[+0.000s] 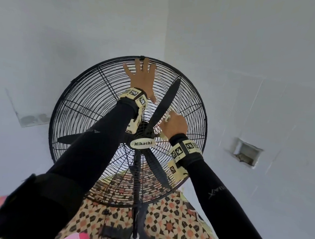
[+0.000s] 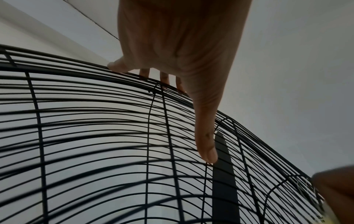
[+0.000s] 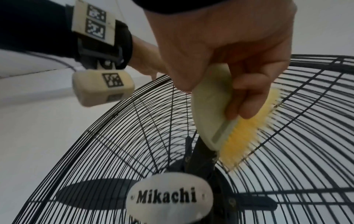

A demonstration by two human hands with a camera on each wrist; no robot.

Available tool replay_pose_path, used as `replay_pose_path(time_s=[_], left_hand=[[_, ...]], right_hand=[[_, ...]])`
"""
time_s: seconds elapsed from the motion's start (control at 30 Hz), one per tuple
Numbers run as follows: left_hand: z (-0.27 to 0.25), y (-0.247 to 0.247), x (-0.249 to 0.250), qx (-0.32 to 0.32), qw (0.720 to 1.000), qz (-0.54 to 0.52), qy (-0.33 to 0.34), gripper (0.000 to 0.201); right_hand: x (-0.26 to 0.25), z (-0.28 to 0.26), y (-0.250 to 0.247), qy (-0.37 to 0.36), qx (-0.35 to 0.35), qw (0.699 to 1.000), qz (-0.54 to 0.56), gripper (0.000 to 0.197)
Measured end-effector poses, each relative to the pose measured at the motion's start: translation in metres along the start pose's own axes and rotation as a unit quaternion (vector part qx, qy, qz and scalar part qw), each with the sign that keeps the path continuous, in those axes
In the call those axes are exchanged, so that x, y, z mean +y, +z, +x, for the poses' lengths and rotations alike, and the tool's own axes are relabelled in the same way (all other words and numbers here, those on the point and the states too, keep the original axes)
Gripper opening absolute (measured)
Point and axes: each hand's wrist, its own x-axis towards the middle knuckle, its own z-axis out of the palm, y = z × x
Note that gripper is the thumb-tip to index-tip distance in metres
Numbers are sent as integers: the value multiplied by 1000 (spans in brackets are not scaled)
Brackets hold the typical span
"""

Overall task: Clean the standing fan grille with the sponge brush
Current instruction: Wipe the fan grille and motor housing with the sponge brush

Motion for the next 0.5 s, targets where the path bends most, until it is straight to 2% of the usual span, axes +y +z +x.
replay_pose_path(time_s=[0.03,0.1,0.17,0.2,0.27,0.33,0.43,0.5], left_hand=[[0,0,1,0,1000,1,-2,144],[0,0,6,5,1000,1,-5,144],[0,-2,11,2,1000,2,-7,143],[0,-2,12,0,1000,1,-8,143],[1,-4,14,5,1000,1,-14,141],[1,-4,13,1,1000,-2,-16,139],[2,-2,12,7,1000,-9,-22,139],[4,-1,11,16,999,-22,-20,135]], right_hand=[[1,4,-4,-8,10,1000,21,25],[-3,7,-8,-91,48,988,114,15],[-7,5,-8,-141,53,980,129,11],[-6,5,-8,-121,36,986,107,13],[-3,12,-17,-29,-30,999,17,24],[5,20,-25,-14,-37,999,20,27],[6,16,-22,-156,28,973,168,11],[10,10,-16,-160,32,969,187,9]])
